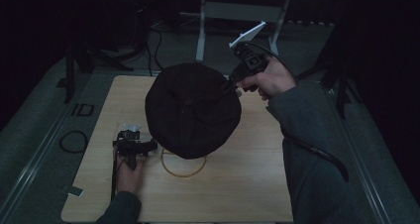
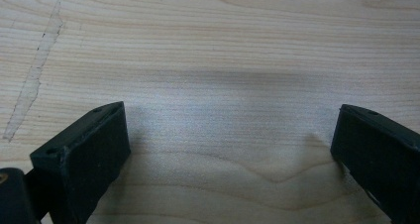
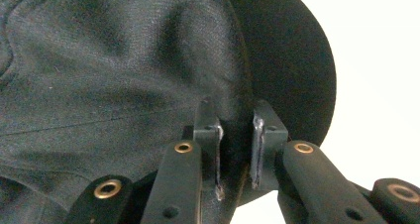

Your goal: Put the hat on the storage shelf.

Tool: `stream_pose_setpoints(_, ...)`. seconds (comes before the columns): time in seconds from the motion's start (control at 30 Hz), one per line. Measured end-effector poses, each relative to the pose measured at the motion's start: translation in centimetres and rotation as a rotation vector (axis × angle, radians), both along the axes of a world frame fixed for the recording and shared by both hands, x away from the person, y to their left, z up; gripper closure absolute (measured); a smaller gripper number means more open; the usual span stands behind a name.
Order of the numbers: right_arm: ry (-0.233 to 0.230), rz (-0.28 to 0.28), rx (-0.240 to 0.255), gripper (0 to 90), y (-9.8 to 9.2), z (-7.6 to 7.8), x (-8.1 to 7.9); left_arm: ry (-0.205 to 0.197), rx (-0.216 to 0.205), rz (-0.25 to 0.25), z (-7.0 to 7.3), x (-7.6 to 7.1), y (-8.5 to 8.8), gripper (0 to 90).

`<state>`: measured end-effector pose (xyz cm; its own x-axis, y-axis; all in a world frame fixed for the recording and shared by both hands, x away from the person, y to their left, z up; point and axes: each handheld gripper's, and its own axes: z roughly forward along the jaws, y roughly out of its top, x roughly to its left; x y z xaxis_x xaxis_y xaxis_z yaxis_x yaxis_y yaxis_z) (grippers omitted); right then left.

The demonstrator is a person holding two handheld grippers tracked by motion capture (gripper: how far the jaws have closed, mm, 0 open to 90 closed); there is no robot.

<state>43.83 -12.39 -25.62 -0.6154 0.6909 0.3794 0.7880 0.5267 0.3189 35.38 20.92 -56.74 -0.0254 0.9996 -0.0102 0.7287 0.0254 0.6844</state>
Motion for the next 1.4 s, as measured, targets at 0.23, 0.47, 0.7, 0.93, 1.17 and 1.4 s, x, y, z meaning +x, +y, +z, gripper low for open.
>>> stream_pose_setpoints(0.23, -0.008, 0.032, -0.036, 77.1, 1.6, -0.4, -0.5, 0.000, 0.000, 0.001, 0.0, 0.0, 0.0, 1.2)
stream_pose_setpoints(0.47, -0.006, 0.047, -0.064, 77.0, 2.6, -1.1, -0.6, 0.000, -0.001, 0.000, 0.0, 0.0, 0.0, 1.2)
stream_pose_setpoints(0.7, 0.005, 0.054, -0.077, 76.7, 3.0, -1.9, -0.6, -0.002, -0.002, 0.002, 0.0, 0.0, 0.0, 1.2)
stream_pose_setpoints(0.93, 0.007, 0.054, -0.087, 76.6, 2.9, -2.5, -0.4, -0.002, -0.001, 0.002, 0.0, 0.0, 0.0, 1.2)
stream_pose_setpoints(1.17, 0.018, 0.049, -0.100, 76.4, 2.9, -3.1, -0.3, -0.002, -0.001, 0.002, 0.0, 0.0, 0.0, 1.2)
stream_pose_setpoints(1.4, 0.025, 0.054, -0.103, 76.2, 3.0, -3.7, -0.1, -0.003, -0.001, 0.003, 0.0, 0.0, 0.0, 1.2)
